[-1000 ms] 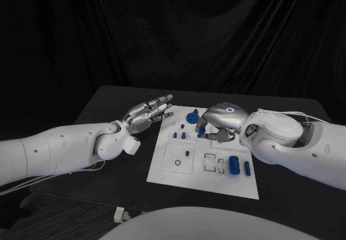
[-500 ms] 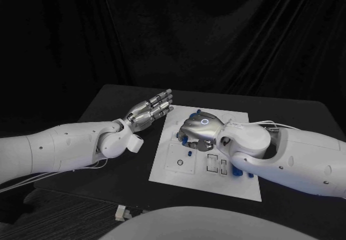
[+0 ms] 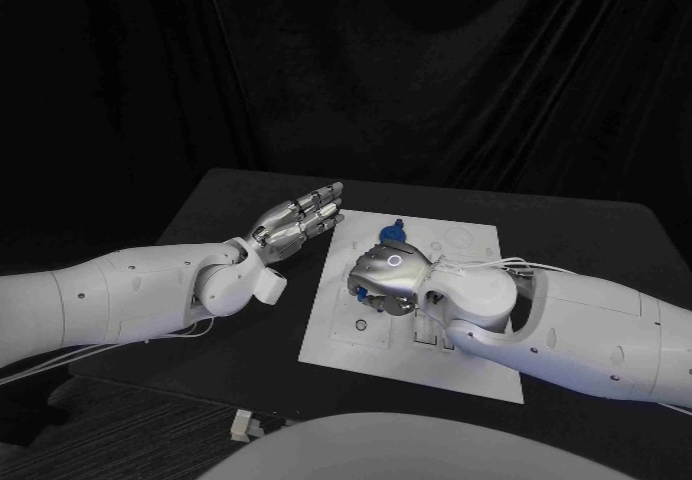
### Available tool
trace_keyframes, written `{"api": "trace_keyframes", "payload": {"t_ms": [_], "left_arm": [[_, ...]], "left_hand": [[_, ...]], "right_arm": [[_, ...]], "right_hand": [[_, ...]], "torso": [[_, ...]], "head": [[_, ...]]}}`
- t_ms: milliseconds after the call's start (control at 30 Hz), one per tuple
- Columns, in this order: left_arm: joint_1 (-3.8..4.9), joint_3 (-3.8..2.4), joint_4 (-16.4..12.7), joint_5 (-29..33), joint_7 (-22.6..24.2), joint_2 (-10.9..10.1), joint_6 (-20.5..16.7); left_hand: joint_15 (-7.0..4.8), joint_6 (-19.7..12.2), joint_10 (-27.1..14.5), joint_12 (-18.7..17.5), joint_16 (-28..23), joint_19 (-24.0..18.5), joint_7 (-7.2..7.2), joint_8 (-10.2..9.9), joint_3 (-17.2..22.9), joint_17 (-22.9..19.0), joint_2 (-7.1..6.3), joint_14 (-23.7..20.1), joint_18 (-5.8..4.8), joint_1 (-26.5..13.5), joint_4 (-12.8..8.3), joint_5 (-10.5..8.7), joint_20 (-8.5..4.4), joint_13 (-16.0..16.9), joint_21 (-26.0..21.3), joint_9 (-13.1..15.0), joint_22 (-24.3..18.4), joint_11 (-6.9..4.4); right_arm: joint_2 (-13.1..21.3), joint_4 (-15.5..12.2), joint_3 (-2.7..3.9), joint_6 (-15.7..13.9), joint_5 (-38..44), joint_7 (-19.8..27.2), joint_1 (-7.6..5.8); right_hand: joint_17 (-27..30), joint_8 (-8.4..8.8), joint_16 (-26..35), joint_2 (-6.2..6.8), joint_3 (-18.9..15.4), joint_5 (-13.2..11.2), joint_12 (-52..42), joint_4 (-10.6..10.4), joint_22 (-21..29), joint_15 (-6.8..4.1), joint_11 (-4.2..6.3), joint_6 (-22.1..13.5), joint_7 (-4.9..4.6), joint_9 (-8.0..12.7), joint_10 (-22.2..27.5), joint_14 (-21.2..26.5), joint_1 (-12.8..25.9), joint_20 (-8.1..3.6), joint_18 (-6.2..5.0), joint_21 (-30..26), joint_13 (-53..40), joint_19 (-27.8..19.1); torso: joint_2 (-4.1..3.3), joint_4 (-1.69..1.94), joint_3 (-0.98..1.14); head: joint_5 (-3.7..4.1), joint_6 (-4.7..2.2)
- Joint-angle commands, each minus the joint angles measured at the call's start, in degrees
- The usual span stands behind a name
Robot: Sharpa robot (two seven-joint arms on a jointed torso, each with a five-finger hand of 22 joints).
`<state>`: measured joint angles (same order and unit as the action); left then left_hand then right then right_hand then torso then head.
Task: Assemble the parts on the task board
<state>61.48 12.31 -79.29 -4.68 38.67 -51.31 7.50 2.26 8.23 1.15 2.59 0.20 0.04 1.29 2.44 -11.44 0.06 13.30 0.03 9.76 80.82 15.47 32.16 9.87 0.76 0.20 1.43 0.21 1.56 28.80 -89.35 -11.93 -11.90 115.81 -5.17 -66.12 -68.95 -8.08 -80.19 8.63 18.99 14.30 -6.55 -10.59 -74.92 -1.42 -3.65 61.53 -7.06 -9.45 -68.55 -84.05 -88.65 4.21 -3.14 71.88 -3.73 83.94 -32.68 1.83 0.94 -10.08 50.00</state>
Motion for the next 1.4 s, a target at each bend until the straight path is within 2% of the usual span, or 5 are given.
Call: {"api": "trace_keyframes", "payload": {"t_ms": [33,167,433,767,1400], "left_arm": [[-0.09,-0.06,0.0,0.3,3.4,0.2,0.8],[-0.11,-0.06,0.1,0.3,2.9,0.4,1.4],[-0.14,-0.06,0.2,0.3,2.1,0.6,2.1],[-0.19,-0.06,0.2,0.3,1.5,0.7,1.9],[-0.30,-0.06,0.4,0.3,0.7,0.9,2.9]], "left_hand": [[0.63,0.3,0.0,0.2,-0.2,0.0,0.32,0.4,0.4,-0.1,0.07,0.0,0.61,0.6,0.0,0.37,0.41,0.0,-0.1,0.1,0.1,-0.01],[1.22,1.9,0.0,0.3,-0.2,0.1,1.25,1.2,0.8,-0.1,0.52,0.0,0.61,0.9,-0.2,0.71,0.80,0.0,-0.1,0.4,0.2,-0.01],[1.61,2.0,0.0,0.3,-0.2,0.1,1.30,1.3,1.1,-0.1,0.88,0.0,0.60,1.2,-0.3,1.01,1.03,0.0,0.0,0.4,0.2,0.03],[1.74,1.9,0.0,0.2,-0.2,0.1,1.20,1.3,1.1,-0.1,0.88,0.0,0.63,1.2,-0.3,0.96,0.89,0.0,-0.1,0.3,0.1,0.12],[1.87,2.0,0.0,0.2,-0.2,0.1,1.17,1.4,1.1,-0.1,0.91,0.0,0.61,1.2,-0.3,0.97,0.76,0.0,-0.1,0.4,0.2,0.17]], "right_arm": [[0.0,0.1,0.04,-0.9,1.9,0.5,0.48],[0.0,0.4,0.04,-1.0,2.0,0.9,1.22],[0.3,0.5,0.04,-2.2,2.0,1.3,2.50],[0.8,-0.8,0.04,-2.4,2.0,0.7,3.03],[0.7,-0.8,0.03,-2.0,2.0,0.5,4.55]], "right_hand": [[-0.1,0.25,-0.3,0.55,0.4,0.2,0.2,0.0,-10.0,0.28,0.01,-0.3,-0.04,0.0,-0.5,-2.2,-0.1,0.42,-0.66,0.0,-0.1,1.2],[-0.1,0.28,-0.3,0.59,0.6,0.1,0.1,0.1,-10.0,0.30,0.02,-0.3,-0.05,0.0,-0.6,-2.2,0.0,0.43,-0.64,0.1,-0.1,1.2],[-0.1,0.32,-0.3,0.69,0.8,-0.1,0.1,0.2,-10.0,0.33,0.01,-0.3,-0.08,-0.1,-0.8,-2.1,0.2,0.46,-0.64,0.1,-0.1,1.2],[-0.2,0.37,-0.3,0.84,1.0,-0.2,0.0,0.3,-10.1,0.35,0.02,-0.3,-0.10,-0.1,-1.0,-2.1,0.3,0.48,-0.62,0.1,-0.2,1.2],[-0.3,0.46,-0.3,0.93,1.2,-0.4,-0.1,0.4,-10.1,0.38,0.02,-0.3,-0.15,-0.1,-1.3,-2.1,0.6,0.51,-0.57,0.4,-0.2,1.3]], "torso": [[-0.02,-0.03,0.01],[0.00,-0.02,0.01],[-0.02,-0.10,0.01],[-0.01,-0.06,0.02],[0.01,-0.05,0.01]], "head": [[0.03,0.00],[-0.06,0.00],[-0.37,0.00],[-0.32,0.00],[-0.51,0.00]]}}
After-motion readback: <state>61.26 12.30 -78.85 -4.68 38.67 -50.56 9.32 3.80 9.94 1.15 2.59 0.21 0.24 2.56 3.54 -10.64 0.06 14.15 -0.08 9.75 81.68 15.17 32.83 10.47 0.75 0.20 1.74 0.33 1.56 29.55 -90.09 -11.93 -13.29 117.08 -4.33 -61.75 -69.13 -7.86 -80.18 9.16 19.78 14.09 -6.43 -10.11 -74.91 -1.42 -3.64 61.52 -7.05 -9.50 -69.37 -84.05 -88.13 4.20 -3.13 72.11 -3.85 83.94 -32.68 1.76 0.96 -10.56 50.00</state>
